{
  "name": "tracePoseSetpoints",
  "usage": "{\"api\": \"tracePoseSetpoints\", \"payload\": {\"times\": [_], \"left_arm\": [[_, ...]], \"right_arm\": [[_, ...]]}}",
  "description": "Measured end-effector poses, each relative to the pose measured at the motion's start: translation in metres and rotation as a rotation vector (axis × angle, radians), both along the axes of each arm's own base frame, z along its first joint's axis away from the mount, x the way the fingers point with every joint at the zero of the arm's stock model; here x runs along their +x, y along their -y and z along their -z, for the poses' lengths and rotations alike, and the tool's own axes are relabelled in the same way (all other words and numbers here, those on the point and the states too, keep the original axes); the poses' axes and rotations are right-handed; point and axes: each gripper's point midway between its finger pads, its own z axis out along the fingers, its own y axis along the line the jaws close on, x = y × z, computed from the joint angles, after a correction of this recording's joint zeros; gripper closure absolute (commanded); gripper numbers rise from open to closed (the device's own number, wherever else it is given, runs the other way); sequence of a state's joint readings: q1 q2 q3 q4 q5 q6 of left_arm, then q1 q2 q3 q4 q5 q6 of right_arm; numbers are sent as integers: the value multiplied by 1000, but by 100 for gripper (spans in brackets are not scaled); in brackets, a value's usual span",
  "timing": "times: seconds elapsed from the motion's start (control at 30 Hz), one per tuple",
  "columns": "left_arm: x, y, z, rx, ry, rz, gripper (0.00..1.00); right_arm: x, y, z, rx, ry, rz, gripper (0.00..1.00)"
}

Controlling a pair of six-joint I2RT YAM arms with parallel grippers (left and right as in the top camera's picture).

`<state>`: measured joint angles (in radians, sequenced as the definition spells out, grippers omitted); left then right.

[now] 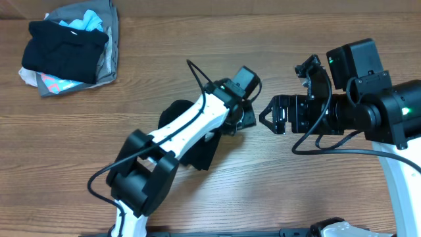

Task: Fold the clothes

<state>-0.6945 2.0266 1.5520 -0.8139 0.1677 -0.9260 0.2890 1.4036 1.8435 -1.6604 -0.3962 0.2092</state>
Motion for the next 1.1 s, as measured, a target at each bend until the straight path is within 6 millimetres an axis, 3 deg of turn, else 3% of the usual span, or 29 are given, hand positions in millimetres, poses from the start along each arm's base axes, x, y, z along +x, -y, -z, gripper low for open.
{"api": "tracePoseSetpoints", "payload": {"times": [0.13,0.27,0.37,0.47,0.53,0.6,0.73,0.87,1.1], "left_arm": [[-3,-1,0,21,12,87,28],[0,2,-27,29,52,185,22],[7,11,-77,-20,151,287,7],[-3,6,-128,-45,211,351,1],[-17,-12,-158,-20,233,380,1],[-38,-46,-171,75,202,397,1],[-52,-109,-169,284,117,375,2],[-48,-141,-155,396,61,357,1],[-42,-151,-102,485,11,425,3]], "right_arm": [[0,0,0,0,-1,0,0],[0,0,0,0,1,0,0],[1,0,0,1,3,0,0],[1,0,0,1,3,0,0],[0,0,0,0,0,0,0],[0,0,0,-1,-2,0,0],[2,-1,-1,4,8,1,0],[5,-3,-3,19,14,14,0],[4,-4,-4,32,3,17,0]]}}
